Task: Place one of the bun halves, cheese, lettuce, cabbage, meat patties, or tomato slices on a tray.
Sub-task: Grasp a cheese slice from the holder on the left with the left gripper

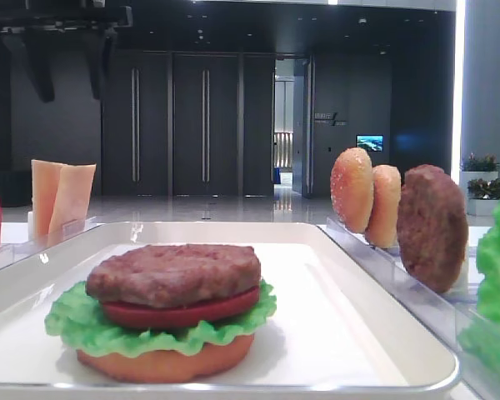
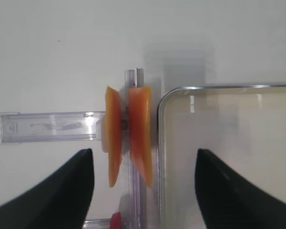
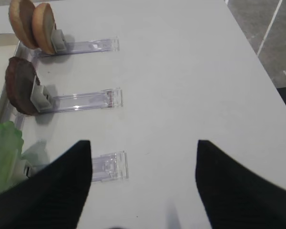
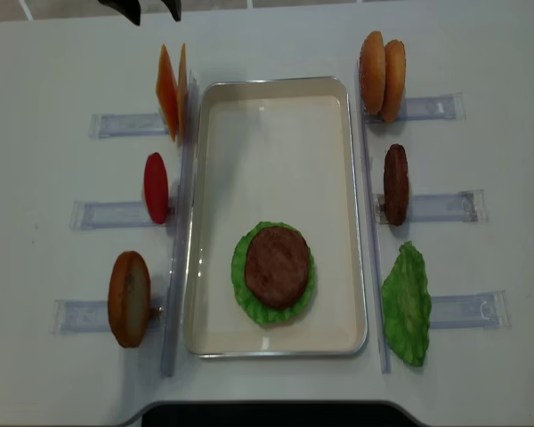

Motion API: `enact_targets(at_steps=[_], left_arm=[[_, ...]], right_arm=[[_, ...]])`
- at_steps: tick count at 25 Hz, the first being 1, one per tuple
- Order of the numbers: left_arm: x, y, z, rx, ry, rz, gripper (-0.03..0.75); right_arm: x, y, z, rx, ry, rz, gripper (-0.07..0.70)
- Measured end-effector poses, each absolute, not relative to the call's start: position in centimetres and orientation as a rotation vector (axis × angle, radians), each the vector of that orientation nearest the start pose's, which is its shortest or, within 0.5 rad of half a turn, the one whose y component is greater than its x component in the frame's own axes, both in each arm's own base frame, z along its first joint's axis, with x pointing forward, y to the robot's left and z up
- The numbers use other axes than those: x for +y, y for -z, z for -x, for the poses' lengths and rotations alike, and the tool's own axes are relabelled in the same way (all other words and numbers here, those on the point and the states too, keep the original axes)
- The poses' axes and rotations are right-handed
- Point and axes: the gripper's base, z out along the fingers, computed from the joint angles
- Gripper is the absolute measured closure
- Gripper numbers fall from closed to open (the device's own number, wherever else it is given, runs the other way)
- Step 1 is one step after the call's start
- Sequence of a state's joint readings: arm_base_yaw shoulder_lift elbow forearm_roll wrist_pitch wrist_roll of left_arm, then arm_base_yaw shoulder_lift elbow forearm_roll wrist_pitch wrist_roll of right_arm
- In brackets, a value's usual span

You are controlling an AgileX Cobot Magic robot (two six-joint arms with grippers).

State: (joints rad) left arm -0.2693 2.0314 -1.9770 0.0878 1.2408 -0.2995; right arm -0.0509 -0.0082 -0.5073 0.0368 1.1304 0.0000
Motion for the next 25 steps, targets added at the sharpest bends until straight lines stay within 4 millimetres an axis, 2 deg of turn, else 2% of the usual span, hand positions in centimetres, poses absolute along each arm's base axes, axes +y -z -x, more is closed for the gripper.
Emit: enact_targets(at_steps=[9, 25], left_arm=[[-13.0, -27.7, -43.4, 2.821, -0.021, -0.02, 0.209], [-13.4, -24.1, -44.4, 2.889, -0.068, -0.032, 0.209]], right_arm=[[0.4, -27.4, 1.0, 2.097, -0.014, -0.05, 0.185], [0.3, -27.4, 1.0, 2.097, -0.013, -0.05, 0.185]])
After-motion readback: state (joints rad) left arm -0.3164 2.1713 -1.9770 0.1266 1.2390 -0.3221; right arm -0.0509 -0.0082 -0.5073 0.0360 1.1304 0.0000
